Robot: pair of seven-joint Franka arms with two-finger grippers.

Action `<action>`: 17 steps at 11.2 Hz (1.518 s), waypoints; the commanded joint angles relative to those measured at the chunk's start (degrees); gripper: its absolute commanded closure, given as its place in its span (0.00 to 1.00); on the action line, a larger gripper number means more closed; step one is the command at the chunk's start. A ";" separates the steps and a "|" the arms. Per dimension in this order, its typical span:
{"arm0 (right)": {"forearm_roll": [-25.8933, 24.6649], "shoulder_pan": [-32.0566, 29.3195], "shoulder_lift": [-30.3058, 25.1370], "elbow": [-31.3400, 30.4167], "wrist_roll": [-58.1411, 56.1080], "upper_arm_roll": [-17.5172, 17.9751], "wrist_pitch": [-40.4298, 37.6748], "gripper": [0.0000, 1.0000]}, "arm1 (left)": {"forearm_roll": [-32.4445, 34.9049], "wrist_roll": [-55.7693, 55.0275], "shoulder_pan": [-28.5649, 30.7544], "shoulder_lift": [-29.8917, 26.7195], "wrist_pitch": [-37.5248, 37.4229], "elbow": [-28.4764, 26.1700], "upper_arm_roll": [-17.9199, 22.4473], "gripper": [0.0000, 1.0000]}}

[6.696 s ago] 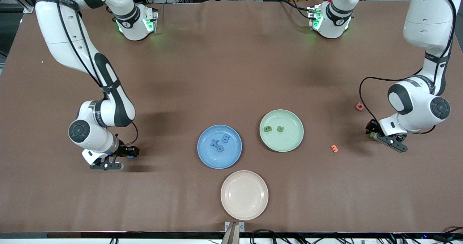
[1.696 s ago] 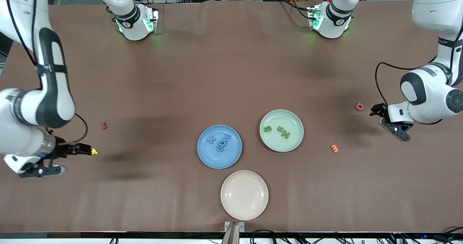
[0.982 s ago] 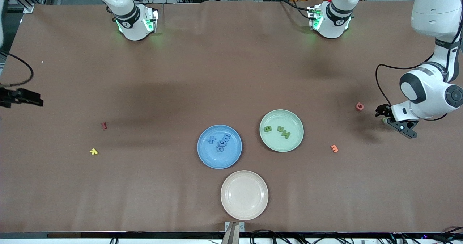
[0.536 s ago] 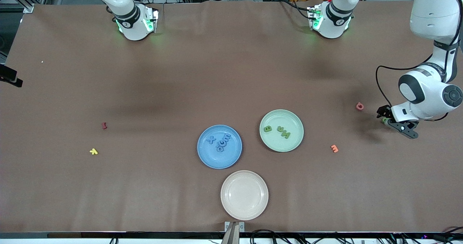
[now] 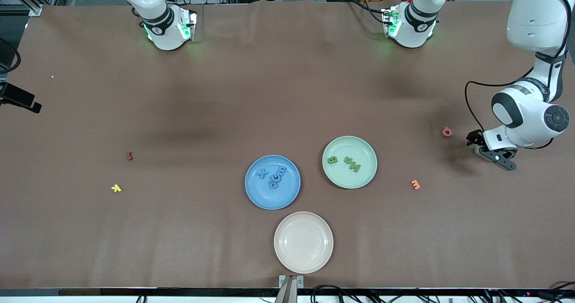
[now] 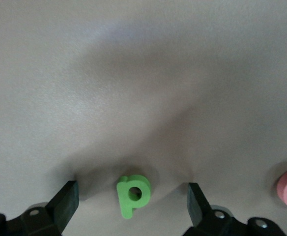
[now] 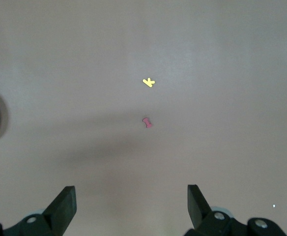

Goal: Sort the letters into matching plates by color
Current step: 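Lower the left gripper onto the green P and close it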

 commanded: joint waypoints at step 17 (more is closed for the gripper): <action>-0.48 0.11 -0.09 -0.44 0.26 0.09 1.27 0.00 | 1.02 0.86 -4.74 -1.03 -1.99 4.34 0.83 1.00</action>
